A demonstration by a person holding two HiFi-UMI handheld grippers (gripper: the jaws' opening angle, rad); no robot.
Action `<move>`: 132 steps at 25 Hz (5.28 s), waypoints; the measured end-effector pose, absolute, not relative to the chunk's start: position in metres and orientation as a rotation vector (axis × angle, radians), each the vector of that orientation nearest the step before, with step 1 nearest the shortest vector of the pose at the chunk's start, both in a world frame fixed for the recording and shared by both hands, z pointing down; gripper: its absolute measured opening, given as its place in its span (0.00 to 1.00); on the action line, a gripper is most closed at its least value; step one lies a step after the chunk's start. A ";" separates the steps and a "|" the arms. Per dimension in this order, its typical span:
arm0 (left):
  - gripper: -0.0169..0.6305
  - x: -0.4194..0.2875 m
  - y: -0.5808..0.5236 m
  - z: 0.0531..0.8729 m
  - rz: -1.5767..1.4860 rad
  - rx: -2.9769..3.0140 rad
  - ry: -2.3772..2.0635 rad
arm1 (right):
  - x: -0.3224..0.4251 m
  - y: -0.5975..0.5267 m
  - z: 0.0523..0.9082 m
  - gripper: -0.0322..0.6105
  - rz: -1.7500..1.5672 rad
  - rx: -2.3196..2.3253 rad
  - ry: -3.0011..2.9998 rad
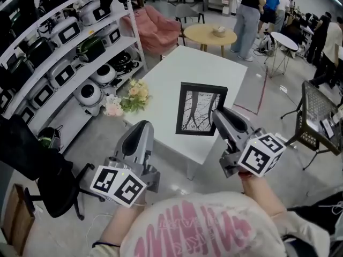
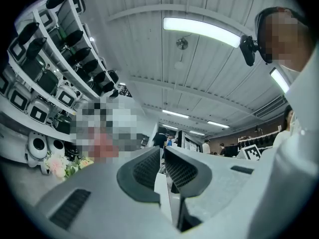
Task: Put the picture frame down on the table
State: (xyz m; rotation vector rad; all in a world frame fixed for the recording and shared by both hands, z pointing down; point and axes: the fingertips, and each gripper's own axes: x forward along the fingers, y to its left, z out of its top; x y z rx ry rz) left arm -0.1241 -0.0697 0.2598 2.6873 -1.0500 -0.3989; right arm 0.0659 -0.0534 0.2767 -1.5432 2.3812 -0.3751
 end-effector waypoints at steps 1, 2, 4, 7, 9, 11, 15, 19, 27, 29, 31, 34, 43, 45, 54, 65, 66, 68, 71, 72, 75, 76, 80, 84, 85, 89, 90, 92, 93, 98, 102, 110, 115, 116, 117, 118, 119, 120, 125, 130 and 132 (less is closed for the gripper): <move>0.08 -0.123 -0.073 0.264 -0.393 2.679 -1.053 | 0.067 -0.055 0.282 0.19 -0.384 -1.546 2.382; 0.07 -0.121 -0.075 0.269 -0.389 2.667 -1.055 | 0.069 -0.056 0.287 0.19 -0.394 -1.551 2.381; 0.07 -0.116 -0.078 0.278 -0.382 2.647 -1.048 | 0.075 -0.055 0.296 0.19 -0.416 -1.564 2.379; 0.07 -0.111 -0.088 0.282 -0.363 2.643 -1.022 | 0.074 -0.064 0.300 0.19 -0.433 -1.588 2.392; 0.07 -0.109 -0.096 0.283 -0.346 2.652 -1.007 | 0.071 -0.073 0.301 0.19 -0.426 -1.607 2.404; 0.07 -0.104 -0.104 0.284 -0.334 2.658 -0.999 | 0.073 -0.081 0.303 0.19 -0.428 -1.614 2.411; 0.07 -0.097 -0.133 0.274 -0.333 2.632 -1.026 | 0.080 -0.114 0.296 0.19 -0.469 -1.601 2.434; 0.07 -0.088 -0.150 0.281 -0.324 2.626 -1.050 | 0.090 -0.134 0.303 0.19 -0.486 -1.577 2.455; 0.07 -0.071 -0.189 0.311 -0.241 2.561 -1.161 | 0.113 -0.184 0.315 0.19 -0.526 -1.529 2.544; 0.07 -0.064 -0.196 0.318 -0.225 2.538 -1.176 | 0.120 -0.198 0.318 0.19 -0.548 -1.519 2.558; 0.07 -0.057 -0.202 0.322 -0.216 2.519 -1.183 | 0.124 -0.211 0.323 0.19 -0.565 -1.505 2.582; 0.07 -0.050 -0.211 0.329 -0.211 2.503 -1.201 | 0.127 -0.229 0.334 0.19 -0.580 -1.483 2.630; 0.07 -0.047 -0.227 0.345 -0.220 2.429 -1.311 | 0.128 -0.273 0.385 0.19 -0.679 -1.429 2.784; 0.07 -0.050 -0.228 0.351 -0.216 2.409 -1.337 | 0.124 -0.281 0.395 0.19 -0.703 -1.410 2.812; 0.07 -0.067 -0.237 0.370 -0.193 2.323 -1.423 | 0.111 -0.302 0.442 0.19 -0.812 -1.373 2.907; 0.07 -0.079 -0.236 0.381 -0.147 2.259 -1.468 | 0.111 -0.310 0.489 0.19 -0.953 -1.399 2.952; 0.07 -0.080 -0.235 0.382 -0.145 2.254 -1.471 | 0.111 -0.309 0.492 0.19 -0.959 -1.403 2.958; 0.07 -0.081 -0.234 0.384 -0.141 2.247 -1.473 | 0.112 -0.307 0.499 0.19 -0.972 -1.408 2.963; 0.07 -0.083 -0.234 0.387 -0.142 2.235 -1.478 | 0.111 -0.305 0.505 0.19 -0.984 -1.406 2.983; 0.07 -0.083 -0.234 0.388 -0.142 2.231 -1.478 | 0.111 -0.305 0.507 0.19 -0.982 -1.407 2.995; 0.07 -0.082 -0.237 0.391 -0.139 2.222 -1.470 | 0.111 -0.305 0.513 0.19 -0.975 -1.413 3.028; 0.07 -0.082 -0.237 0.392 -0.138 2.220 -1.468 | 0.111 -0.305 0.515 0.19 -0.977 -1.414 3.034; 0.07 -0.082 -0.240 0.395 -0.135 2.218 -1.468 | 0.111 -0.306 0.523 0.19 -1.009 -1.415 3.030; 0.07 -0.082 -0.242 0.395 -0.131 2.220 -1.463 | 0.114 -0.308 0.528 0.19 -1.066 -1.419 2.999; 0.07 -0.082 -0.243 0.395 -0.131 2.220 -1.464 | 0.115 -0.309 0.529 0.19 -1.080 -1.421 2.989; 0.07 -0.086 -0.244 0.399 -0.126 2.210 -1.471 | 0.116 -0.313 0.536 0.19 -1.137 -1.426 2.945; 0.07 -0.086 -0.243 0.400 -0.125 2.210 -1.472 | 0.116 -0.313 0.538 0.19 -1.147 -1.427 2.938; 0.07 -0.087 -0.244 0.400 -0.126 2.212 -1.472 | 0.116 -0.315 0.540 0.19 -1.169 -1.429 2.924; 0.07 -0.088 -0.244 0.399 -0.126 2.215 -1.471 | 0.116 -0.316 0.541 0.19 -1.182 -1.430 2.917; 0.07 -0.093 -0.246 0.403 -0.118 2.207 -1.479 | 0.118 -0.319 0.546 0.19 -1.255 -1.422 2.890; 0.07 -0.096 -0.246 0.410 -0.108 2.192 -1.482 | 0.122 -0.319 0.555 0.19 -1.359 -1.425 2.837; 0.07 -0.099 -0.242 0.415 -0.111 2.173 -1.483 | 0.129 -0.316 0.567 0.19 -1.485 -1.443 2.740; 0.07 -0.100 -0.243 0.417 -0.108 2.166 -1.485 | 0.133 -0.317 0.576 0.20 -1.558 -1.471 2.699; 0.07 -0.100 -0.243 0.417 -0.107 2.166 -1.485 | 0.133 -0.317 0.578 0.20 -1.576 -1.478 2.689; 0.07 -0.100 -0.243 0.418 -0.107 2.166 -1.485 | 0.134 -0.316 0.580 0.20 -1.598 -1.484 2.675; 0.07 -0.100 -0.243 0.418 -0.106 2.166 -1.485 | 0.135 -0.316 0.582 0.20 -1.621 -1.488 2.656; 0.07 -0.101 -0.243 0.417 -0.105 2.166 -1.485 | 0.136 -0.316 0.583 0.20 -1.643 -1.489 2.638; 0.07 -0.101 -0.244 0.417 -0.105 2.165 -1.486 | 0.136 -0.316 0.585 0.20 -1.659 -1.490 2.622; 0.07 -0.101 -0.247 0.420 -0.102 2.162 -1.487 | 0.138 -0.318 0.591 0.20 -1.695 -1.496 2.590; 0.07 -0.100 -0.249 0.421 -0.095 2.161 -1.477 | 0.139 -0.317 0.593 0.20 -1.725 -1.515 2.564; 0.07 -0.100 -0.250 0.421 -0.092 2.158 -1.474 | 0.139 -0.317 0.594 0.20 -1.734 -1.527 2.556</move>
